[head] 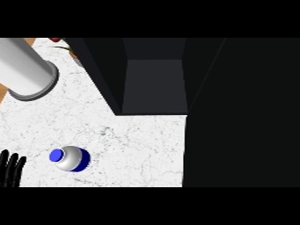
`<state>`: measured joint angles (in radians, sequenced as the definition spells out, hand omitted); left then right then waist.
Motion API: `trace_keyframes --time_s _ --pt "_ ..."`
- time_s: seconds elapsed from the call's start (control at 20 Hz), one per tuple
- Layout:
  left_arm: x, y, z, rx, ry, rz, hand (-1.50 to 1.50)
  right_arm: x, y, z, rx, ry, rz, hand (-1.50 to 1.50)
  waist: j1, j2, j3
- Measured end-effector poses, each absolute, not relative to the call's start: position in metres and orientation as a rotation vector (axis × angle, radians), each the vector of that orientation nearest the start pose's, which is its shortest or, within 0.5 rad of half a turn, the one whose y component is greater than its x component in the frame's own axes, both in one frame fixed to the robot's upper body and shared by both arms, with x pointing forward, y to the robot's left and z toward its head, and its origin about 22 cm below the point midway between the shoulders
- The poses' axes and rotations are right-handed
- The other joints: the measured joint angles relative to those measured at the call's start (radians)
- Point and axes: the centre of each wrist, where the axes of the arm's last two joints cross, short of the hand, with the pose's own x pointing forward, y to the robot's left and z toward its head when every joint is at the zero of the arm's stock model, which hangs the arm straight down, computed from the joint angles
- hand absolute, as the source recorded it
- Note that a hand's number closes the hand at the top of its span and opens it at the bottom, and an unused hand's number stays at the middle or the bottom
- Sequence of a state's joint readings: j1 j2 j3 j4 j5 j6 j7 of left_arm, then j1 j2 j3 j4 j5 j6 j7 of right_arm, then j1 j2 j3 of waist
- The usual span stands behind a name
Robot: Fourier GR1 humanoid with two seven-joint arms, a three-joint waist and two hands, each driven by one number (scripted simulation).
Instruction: Pick up the bottled water, place it into the cabinet and close the cabinet
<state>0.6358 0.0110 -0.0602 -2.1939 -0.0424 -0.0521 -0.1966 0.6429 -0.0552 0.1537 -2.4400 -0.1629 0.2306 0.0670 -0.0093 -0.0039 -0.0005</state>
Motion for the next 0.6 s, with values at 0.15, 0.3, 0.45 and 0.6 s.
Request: trace_keyframes --time_s 0.15,0.3,0.45,0.6 --pt "0.101 0.267 0.038 0.220 -1.779 0.016 -1.50 0.078 -0.242 0.112 0.187 -1.790 0.082 -1.50 -0.005 0.000 0.000" --pt "0.113 0.274 0.019 0.225 -1.758 0.027 -1.50 0.071 -0.244 0.111 0.182 -1.792 0.092 -1.50 -0.008 0.000 0.000" --pt "0.121 0.280 0.000 0.220 -1.742 0.036 -1.50 0.065 -0.249 0.111 0.166 -1.793 0.110 -1.50 -0.008 0.001 0.000" --pt "0.130 0.284 -0.023 0.228 -1.727 0.043 -1.50 0.060 -0.250 0.109 0.168 -1.799 0.110 -1.50 -0.008 0.001 0.000"
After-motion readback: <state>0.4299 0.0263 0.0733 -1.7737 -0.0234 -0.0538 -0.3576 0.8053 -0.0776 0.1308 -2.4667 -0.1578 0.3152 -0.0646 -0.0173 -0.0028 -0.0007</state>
